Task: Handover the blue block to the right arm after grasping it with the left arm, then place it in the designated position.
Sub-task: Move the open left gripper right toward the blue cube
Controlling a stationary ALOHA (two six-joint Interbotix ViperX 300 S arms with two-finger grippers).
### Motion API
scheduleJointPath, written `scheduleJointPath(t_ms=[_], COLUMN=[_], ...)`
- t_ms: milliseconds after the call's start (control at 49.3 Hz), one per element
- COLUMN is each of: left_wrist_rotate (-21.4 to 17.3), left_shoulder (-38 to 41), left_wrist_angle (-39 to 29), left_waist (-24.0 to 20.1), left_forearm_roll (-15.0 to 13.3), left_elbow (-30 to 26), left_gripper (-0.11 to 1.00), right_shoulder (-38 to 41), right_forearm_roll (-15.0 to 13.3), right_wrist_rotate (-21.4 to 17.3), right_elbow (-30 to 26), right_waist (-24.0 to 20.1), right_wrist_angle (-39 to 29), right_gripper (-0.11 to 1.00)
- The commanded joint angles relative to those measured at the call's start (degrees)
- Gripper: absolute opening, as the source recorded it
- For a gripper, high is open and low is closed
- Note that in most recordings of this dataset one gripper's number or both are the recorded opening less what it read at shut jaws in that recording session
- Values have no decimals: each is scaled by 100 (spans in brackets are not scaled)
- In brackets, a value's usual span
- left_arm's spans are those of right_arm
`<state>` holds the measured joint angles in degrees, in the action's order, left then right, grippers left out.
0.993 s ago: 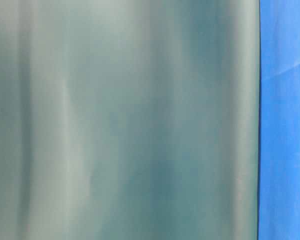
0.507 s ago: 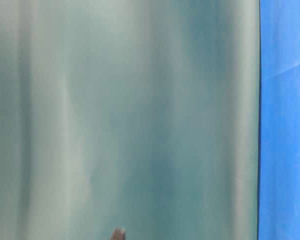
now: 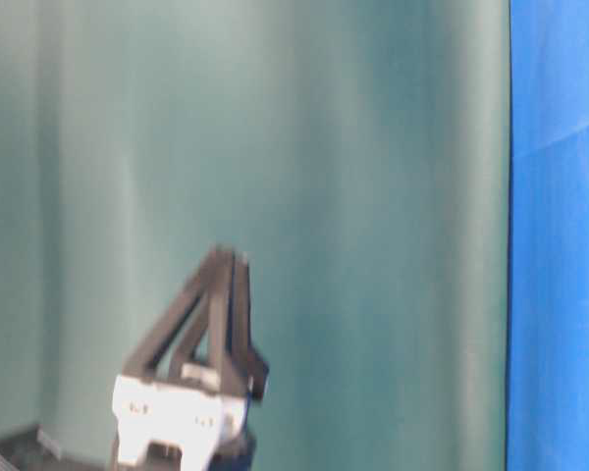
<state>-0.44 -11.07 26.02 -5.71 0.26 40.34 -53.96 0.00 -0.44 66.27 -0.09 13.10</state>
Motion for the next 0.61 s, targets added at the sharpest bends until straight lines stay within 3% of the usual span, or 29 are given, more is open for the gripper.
scheduleJointPath(t_ms=[0, 324, 588], left_wrist_rotate=[-9, -18, 62], left_shoulder=[272, 1055, 1143], left_wrist_angle=[9, -404, -853], left_waist=[-9, -9, -18], left_forearm_roll=[26, 35, 26], left_elbow=[-466, -1485, -1688], left_gripper=[91, 91, 91], right_shoulder=[44, 44, 44], right_forearm_roll=[18, 18, 9], right_wrist_rotate=[0, 0, 0], right_elbow=[-141, -141, -141], right_waist=[0, 0, 9], right_wrist_angle=[44, 26, 26], right_gripper=[96, 95, 96])
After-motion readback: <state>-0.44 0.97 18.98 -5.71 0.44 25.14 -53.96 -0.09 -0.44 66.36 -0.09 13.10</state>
